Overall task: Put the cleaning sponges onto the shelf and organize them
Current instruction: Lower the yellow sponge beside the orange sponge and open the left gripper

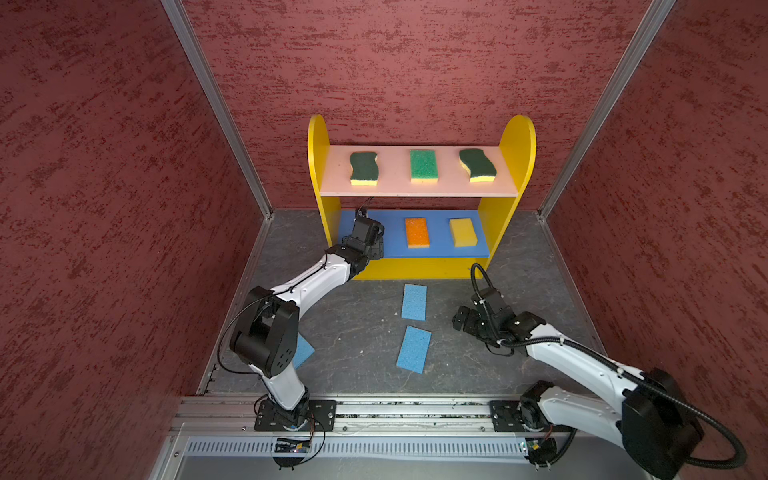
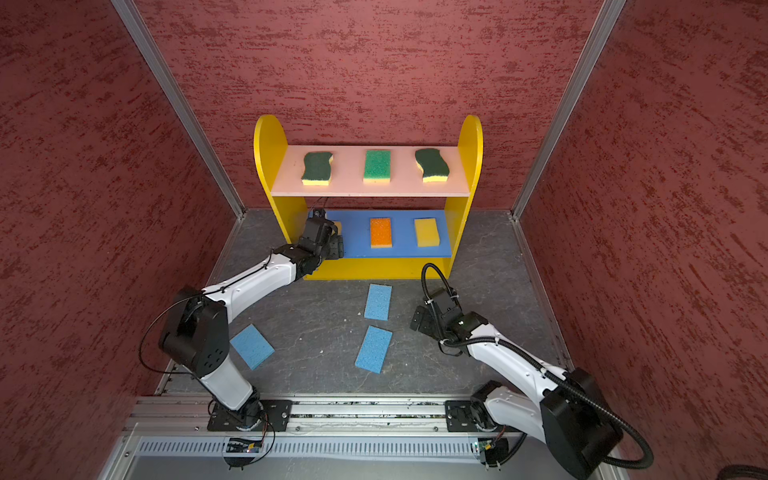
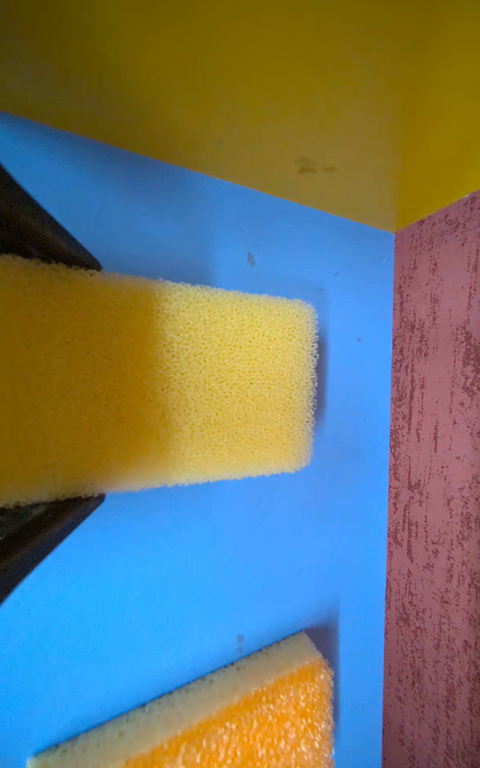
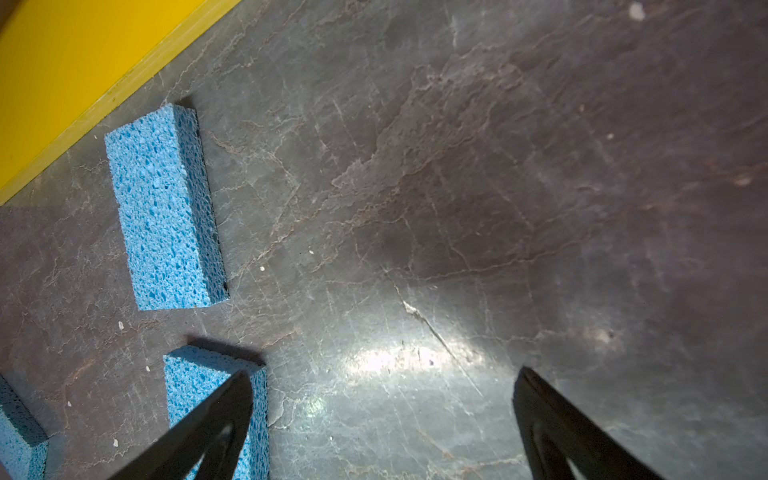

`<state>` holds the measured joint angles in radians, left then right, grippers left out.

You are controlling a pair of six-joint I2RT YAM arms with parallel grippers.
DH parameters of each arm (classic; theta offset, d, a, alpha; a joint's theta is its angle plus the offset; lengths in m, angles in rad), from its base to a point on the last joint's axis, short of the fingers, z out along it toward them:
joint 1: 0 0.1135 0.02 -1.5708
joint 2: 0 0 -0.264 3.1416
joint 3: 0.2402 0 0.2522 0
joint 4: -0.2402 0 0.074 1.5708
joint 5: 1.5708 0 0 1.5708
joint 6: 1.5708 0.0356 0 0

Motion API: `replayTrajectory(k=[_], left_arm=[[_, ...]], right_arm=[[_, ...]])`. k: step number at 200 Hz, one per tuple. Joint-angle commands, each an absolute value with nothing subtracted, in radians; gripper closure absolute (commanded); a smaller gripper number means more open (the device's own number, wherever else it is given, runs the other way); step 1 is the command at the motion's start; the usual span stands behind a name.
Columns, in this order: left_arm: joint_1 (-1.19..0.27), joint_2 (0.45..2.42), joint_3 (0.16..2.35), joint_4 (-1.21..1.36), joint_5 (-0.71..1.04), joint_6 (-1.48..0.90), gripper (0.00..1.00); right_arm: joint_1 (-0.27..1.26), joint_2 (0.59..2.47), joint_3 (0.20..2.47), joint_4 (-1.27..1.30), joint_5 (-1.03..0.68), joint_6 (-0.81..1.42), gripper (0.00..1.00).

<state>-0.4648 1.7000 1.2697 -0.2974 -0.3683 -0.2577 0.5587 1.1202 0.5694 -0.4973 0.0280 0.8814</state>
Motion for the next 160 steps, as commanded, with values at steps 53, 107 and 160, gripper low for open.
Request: replayTrajectory(k=[53, 107, 160], left_arm=[[-0.454, 1.733, 1.305, -0.314, -0.367, -0.273, 0.23], [-0.449, 1.759, 1.325, -0.311, -0.363, -0.276, 0.25], [-0.449, 1.758, 1.327, -0.318, -0.373, -0.282, 0.21]], right_arm=[[0.548, 1.101, 0.586, -0.48, 0.028, 0.881, 0.01], [0.547, 1.095, 0.583, -0.485, 0.031, 0.881, 0.01], [0.547, 1.091, 0.584, -0.485, 0.031, 0.881, 0.01]])
